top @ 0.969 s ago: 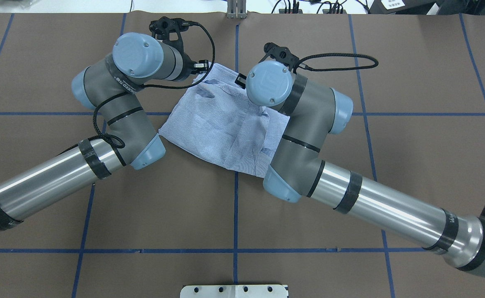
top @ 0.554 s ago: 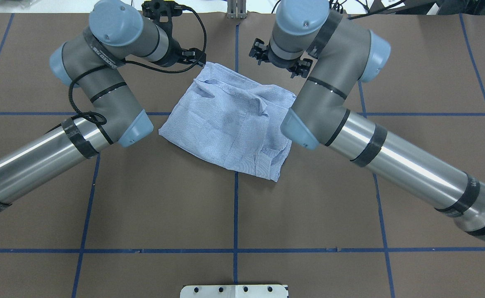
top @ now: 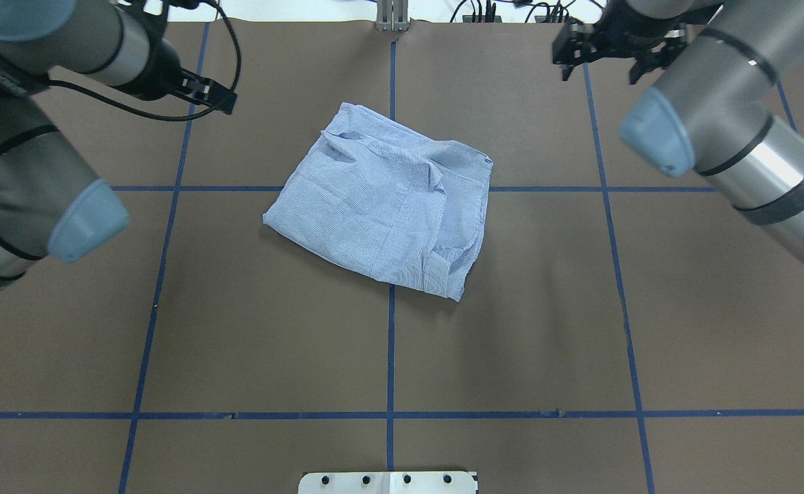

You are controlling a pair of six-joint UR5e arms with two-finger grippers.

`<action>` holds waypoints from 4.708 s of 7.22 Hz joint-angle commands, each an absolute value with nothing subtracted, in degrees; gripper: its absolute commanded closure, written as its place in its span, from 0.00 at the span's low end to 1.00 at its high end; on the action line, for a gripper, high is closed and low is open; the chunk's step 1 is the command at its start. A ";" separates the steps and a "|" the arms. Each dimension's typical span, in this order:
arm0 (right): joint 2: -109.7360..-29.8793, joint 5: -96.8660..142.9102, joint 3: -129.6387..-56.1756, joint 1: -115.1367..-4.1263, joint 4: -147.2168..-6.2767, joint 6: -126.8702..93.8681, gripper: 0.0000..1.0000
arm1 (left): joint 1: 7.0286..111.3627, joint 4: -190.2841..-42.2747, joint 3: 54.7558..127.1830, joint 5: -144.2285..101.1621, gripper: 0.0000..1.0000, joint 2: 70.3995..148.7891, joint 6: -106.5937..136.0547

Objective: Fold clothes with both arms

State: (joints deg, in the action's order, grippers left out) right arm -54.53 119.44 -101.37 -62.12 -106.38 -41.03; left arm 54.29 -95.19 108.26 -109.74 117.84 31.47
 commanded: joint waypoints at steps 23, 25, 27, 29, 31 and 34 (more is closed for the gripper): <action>-104.50 127.09 -108.37 -85.52 -91.67 0.18 0.00 | 87.89 -83.06 111.10 -132.45 0.00 77.52 -2.99; -104.50 127.09 -108.20 -85.52 -91.67 0.18 0.00 | 87.98 -83.23 109.60 -132.62 0.00 77.43 -2.99; -104.50 127.09 -108.28 -85.52 -91.67 0.18 0.00 | 88.59 -85.15 109.95 -132.63 0.00 76.04 -3.60; -104.50 127.09 -108.19 -85.52 -91.67 0.18 0.00 | 88.59 -85.43 110.04 -132.63 0.00 76.11 -2.99; -104.15 127.09 -108.37 -85.52 -91.67 0.26 0.00 | 88.59 -85.43 110.21 -132.63 0.00 76.11 -2.90; -104.06 127.87 -108.20 -85.52 -91.58 0.18 0.00 | 88.68 -85.43 110.21 -132.63 0.00 76.11 -2.90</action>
